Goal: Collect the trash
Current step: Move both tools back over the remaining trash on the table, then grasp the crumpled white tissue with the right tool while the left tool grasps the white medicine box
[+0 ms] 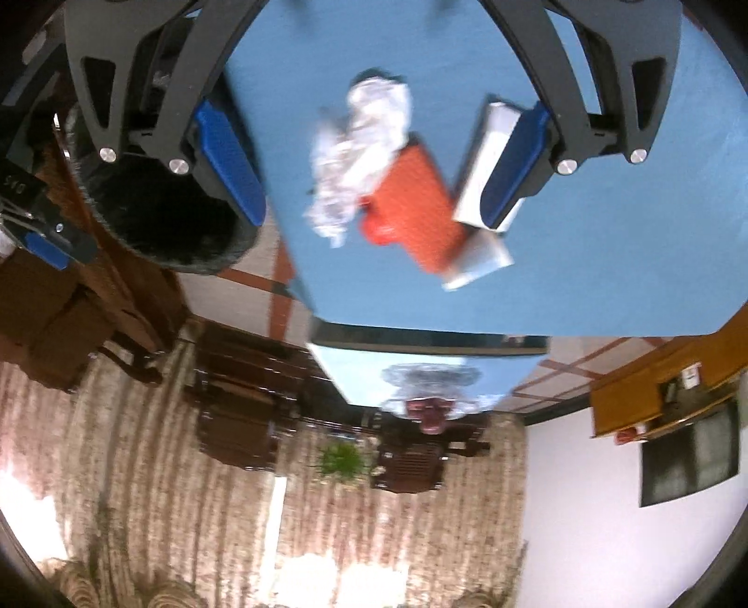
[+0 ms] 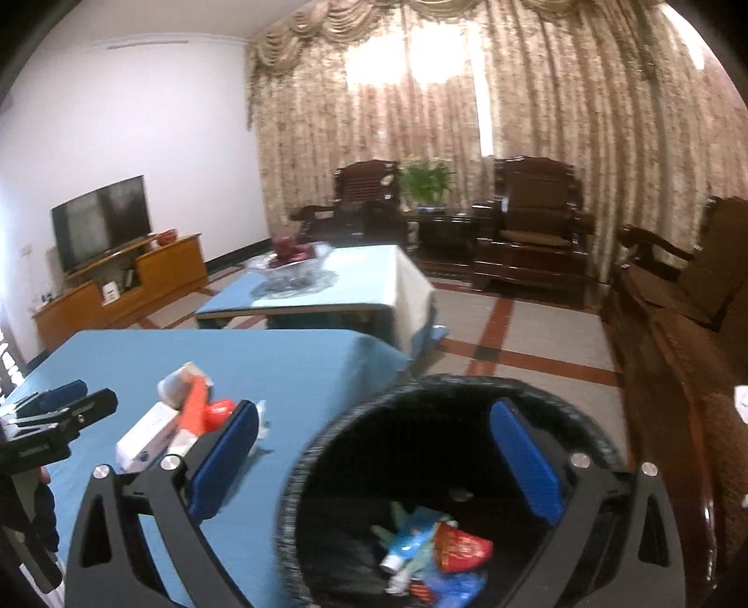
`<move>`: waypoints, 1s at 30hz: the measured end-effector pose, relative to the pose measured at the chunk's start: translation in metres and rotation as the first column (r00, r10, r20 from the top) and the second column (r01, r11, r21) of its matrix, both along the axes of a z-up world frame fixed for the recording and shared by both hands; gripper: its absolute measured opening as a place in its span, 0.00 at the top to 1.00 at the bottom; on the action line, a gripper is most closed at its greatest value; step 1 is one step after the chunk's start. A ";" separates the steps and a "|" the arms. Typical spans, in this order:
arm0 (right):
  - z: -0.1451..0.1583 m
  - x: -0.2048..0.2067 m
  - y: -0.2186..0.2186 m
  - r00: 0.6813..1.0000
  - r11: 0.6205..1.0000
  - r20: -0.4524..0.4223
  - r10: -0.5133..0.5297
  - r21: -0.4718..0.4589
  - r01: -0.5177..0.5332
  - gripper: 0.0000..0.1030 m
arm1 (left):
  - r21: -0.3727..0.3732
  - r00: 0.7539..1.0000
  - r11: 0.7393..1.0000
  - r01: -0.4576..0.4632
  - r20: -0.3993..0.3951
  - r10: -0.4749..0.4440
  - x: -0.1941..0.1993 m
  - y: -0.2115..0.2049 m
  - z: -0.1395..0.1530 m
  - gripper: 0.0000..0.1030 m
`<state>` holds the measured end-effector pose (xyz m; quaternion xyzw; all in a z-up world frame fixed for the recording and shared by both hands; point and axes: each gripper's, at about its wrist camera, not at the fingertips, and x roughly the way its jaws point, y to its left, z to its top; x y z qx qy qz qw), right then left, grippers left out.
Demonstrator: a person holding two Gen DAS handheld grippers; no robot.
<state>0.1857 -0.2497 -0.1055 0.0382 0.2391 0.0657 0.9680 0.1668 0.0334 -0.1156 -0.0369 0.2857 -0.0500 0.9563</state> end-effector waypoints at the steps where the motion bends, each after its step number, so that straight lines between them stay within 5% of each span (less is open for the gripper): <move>1: -0.001 0.001 0.008 1.000 1.000 -0.003 0.018 0.008 -0.018 0.05 | 0.005 1.000 1.000 -0.014 -0.001 0.014 -0.002 0.006 -0.001 0.12; 22: -0.046 0.016 0.130 0.979 0.982 -0.076 0.187 0.017 -0.186 0.06 | 0.075 0.986 0.984 -0.160 -0.034 0.163 -0.020 0.100 -0.027 0.13; 30: -0.073 0.024 0.160 0.962 0.972 -0.141 0.234 0.009 -0.235 0.18 | 0.085 0.978 0.977 -0.198 -0.055 0.203 -0.022 0.118 -0.039 0.12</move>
